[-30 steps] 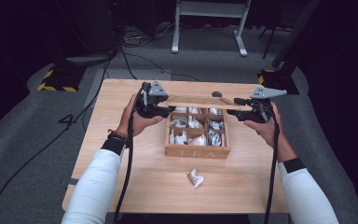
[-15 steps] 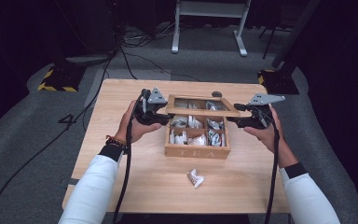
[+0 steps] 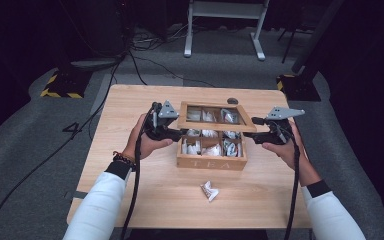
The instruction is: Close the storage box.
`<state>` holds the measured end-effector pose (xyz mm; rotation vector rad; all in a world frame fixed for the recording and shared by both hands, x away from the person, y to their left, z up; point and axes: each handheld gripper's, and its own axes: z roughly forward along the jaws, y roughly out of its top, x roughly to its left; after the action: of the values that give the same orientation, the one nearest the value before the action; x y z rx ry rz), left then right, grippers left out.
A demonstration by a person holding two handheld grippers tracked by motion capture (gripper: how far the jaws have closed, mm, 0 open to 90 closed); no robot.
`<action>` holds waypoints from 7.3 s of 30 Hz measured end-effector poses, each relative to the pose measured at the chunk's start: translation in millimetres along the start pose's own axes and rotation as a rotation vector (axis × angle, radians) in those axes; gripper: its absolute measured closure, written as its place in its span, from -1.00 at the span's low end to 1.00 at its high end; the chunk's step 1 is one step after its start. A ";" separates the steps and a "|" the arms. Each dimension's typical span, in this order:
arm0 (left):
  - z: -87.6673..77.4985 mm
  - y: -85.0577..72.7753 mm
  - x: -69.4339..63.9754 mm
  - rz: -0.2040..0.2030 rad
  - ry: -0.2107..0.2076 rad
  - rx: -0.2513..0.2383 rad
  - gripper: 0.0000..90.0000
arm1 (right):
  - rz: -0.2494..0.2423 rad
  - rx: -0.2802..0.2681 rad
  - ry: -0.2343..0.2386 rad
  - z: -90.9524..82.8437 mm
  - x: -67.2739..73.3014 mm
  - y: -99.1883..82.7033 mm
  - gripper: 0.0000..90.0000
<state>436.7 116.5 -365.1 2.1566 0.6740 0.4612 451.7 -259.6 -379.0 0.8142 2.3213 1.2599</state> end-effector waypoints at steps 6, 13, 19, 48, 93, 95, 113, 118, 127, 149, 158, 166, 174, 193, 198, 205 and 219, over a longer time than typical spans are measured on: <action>2.6 -6.1 -4.1 0.017 -0.003 0.019 -0.17 | -0.006 0.017 0.015 1.1 2.8 -7.7 -0.26; 4.5 -13.0 -7.5 0.030 0.000 0.018 -0.19 | -0.022 0.037 0.031 0.3 6.9 -13.9 -0.31; 7.0 -20.2 -10.3 0.042 -0.004 0.032 -0.20 | -0.033 0.030 0.062 -0.7 11.8 -18.6 -0.36; 17.9 -45.2 -20.3 0.071 -0.021 0.111 -0.23 | -0.037 0.080 0.098 1.1 26.3 -42.6 -0.39; 7.2 -78.6 -29.3 0.048 -0.028 0.115 -0.32 | -0.026 0.084 0.093 -4.2 32.3 -60.2 -0.23; 4.2 -77.9 -31.2 0.052 -0.018 0.114 -0.33 | -0.037 0.080 0.088 -6.9 32.1 -58.4 -0.24; -23.5 -81.3 -43.8 0.093 0.070 0.103 -0.59 | -0.133 0.104 0.000 -32.9 37.0 -55.4 -0.33; -27.6 -87.3 -47.2 0.101 0.087 0.123 -0.59 | -0.142 0.109 -0.021 -39.1 36.6 -60.1 -0.34; -32.0 -106.7 -47.1 0.101 0.133 0.165 -0.60 | -0.130 0.120 -0.052 -49.7 34.9 -72.9 -0.36; -53.3 -162.4 -40.2 0.044 0.176 0.260 -0.62 | -0.064 0.182 -0.138 -68.9 27.0 -127.0 -0.40; -57.6 -184.9 -30.2 -0.022 0.185 0.275 -0.61 | 0.037 0.183 -0.148 -76.0 13.5 -155.9 -0.40; -61.7 -203.1 -18.9 -0.099 0.186 0.277 -0.62 | 0.118 0.188 -0.171 -81.8 4.5 -174.7 -0.42; -68.7 -218.7 -6.8 -0.198 0.115 0.231 -0.63 | 0.204 0.186 -0.179 -85.6 -2.2 -193.2 -0.46; -69.9 -228.6 -4.4 -0.230 0.097 0.169 -0.66 | 0.223 0.182 -0.218 -89.0 -5.2 -202.9 -0.52; -69.9 -228.6 -4.4 -0.230 0.097 0.169 -0.66 | 0.223 0.182 -0.218 -89.0 -5.2 -203.0 -0.52; -69.9 -228.6 -4.4 -0.230 0.096 0.169 -0.66 | 0.223 0.182 -0.218 -89.0 -5.2 -203.0 -0.52; -69.9 -228.6 -4.4 -0.229 0.096 0.169 -0.66 | 0.223 0.182 -0.218 -89.0 -5.2 -203.0 -0.52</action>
<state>325.8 276.2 -504.2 2.1891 1.0340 0.3987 342.3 -406.6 -503.7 1.2363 2.2375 0.9942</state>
